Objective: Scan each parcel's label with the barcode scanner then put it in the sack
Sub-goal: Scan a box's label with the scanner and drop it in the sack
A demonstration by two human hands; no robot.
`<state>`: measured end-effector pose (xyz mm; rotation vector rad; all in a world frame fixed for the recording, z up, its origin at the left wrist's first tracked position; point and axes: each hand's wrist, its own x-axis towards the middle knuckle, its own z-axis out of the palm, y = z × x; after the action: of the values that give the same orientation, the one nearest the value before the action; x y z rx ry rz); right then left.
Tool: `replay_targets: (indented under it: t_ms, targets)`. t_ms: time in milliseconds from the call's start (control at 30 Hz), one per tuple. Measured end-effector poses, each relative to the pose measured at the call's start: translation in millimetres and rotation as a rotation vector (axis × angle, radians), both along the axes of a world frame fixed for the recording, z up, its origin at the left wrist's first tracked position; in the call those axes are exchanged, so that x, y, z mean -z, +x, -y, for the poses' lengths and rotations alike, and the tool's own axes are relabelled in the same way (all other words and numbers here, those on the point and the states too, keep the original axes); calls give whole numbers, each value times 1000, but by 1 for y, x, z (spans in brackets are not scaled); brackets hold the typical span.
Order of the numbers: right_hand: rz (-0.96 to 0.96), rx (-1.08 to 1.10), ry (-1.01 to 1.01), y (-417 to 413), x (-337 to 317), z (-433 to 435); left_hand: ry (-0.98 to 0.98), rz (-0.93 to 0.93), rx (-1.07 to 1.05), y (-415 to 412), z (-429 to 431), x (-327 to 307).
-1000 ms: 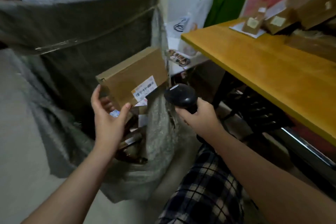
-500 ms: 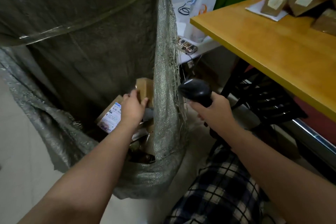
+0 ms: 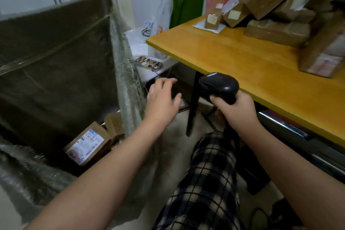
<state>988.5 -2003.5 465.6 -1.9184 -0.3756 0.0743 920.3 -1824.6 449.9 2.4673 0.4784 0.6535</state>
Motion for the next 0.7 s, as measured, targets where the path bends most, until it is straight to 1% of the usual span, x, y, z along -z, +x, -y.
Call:
replay_targets:
  t_ms: [100,300,400,467,533,567,633,700]
  targets:
    - [42,109,54,2,-20,46,53,27,153,32,53,-20]
    - [134,318,121,0,-52,144,44,101,394,85,146,-50]
    - [133,423,178,5,-65,184,46,130,485,115,186,-67]
    - [132,478,208,12,-73,206,78,190,516,140,210,-80]
    - [125,528,240,20,-80,222,156,272,523,165,230,-94]
    - [123,550,252,25,-82,228,236,287,519,177,238,-101]
    - [135,576,244,31,-86,237,431,253,499,201,247,-112]
    - [159,577,204,36,-87,241,544,209,468,223,251,-120]
